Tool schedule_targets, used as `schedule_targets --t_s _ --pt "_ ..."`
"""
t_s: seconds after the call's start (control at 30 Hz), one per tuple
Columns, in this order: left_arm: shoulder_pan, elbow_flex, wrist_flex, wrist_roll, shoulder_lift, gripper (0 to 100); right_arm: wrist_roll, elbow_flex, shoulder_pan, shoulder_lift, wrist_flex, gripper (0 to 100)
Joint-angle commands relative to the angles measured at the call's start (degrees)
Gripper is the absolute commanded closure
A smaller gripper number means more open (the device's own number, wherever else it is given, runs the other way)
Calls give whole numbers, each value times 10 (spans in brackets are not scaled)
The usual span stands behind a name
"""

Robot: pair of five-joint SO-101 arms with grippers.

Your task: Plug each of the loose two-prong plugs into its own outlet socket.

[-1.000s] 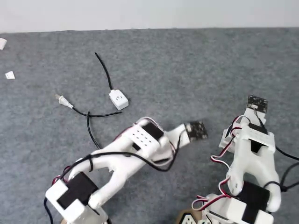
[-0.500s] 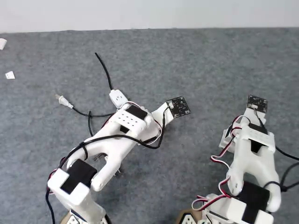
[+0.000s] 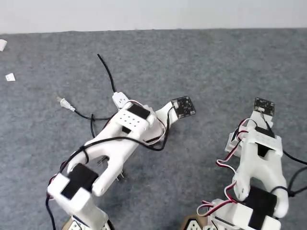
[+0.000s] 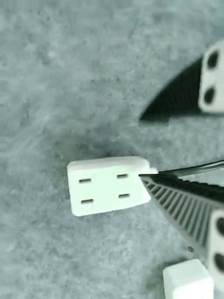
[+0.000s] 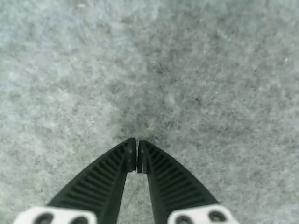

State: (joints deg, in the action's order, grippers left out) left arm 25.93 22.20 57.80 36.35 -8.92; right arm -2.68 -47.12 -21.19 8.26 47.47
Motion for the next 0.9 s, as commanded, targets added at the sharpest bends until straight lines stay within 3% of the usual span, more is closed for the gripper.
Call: schedule_targets --t_s 0.0,0.43,0.63,0.87 --pt "3 12 -11 18 62 731 -11 33 7 1 3 966" --pt "-19 40 -149 15 84 750 -11 33 15 2 4 958" --pt "-64 -50 -160 18 -31 750 -26 33 17 2 11 958" --pt "-72 -140 -91 41 -119 750 -30 33 17 2 11 957"
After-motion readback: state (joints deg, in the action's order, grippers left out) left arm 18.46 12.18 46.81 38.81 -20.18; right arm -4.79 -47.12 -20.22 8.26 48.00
